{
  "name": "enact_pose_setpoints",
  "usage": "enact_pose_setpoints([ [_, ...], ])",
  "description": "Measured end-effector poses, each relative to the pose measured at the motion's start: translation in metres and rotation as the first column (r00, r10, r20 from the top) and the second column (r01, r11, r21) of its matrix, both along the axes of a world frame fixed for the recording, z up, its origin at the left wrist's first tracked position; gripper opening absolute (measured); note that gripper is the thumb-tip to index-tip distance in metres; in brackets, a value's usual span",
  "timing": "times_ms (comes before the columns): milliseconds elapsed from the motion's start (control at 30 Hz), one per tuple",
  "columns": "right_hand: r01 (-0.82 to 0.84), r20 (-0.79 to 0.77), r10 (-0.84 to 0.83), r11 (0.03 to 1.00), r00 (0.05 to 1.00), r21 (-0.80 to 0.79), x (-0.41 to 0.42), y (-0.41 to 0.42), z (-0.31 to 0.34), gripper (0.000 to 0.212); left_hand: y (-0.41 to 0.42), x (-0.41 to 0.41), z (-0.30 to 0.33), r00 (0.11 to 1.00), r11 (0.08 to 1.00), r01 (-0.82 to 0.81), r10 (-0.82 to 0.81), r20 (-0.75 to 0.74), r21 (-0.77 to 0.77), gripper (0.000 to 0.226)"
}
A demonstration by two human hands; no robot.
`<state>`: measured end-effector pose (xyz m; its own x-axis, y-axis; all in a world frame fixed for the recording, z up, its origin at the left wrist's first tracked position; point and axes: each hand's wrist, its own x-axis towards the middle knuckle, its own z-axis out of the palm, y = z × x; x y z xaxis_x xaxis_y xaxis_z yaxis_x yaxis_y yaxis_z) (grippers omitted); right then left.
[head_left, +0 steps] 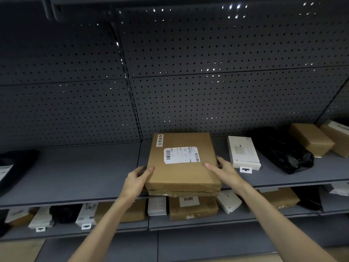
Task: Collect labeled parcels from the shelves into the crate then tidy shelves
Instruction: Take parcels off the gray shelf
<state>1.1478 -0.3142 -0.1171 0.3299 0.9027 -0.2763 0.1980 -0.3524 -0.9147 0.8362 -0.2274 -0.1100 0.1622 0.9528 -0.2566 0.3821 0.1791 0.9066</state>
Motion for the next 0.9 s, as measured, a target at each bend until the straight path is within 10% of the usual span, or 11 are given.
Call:
enact_pose_setpoints([
  [167,0.106,0.31,-0.084,0.993,0.947,-0.056,-0.002,0.004,0.009,0.089,-0.002,0.006,0.004,1.0,0.999,0.028,-0.028,-0.014,-0.015,0.07],
  [367,0.21,0.712,-0.365,0.931,0.6,0.3,-0.031,-0.026,0.024,0.038,-0.021,0.027,0.002,0.999,1.0,0.007,-0.006,-0.045,0.027,0.044],
  [900,0.308,0.439,-0.235,0.946,0.867,-0.102,-0.072,-0.045,0.019,0.074,-0.018,0.056,-0.004,0.986,0.981,0.01,0.023,0.165,-0.196,0.079],
])
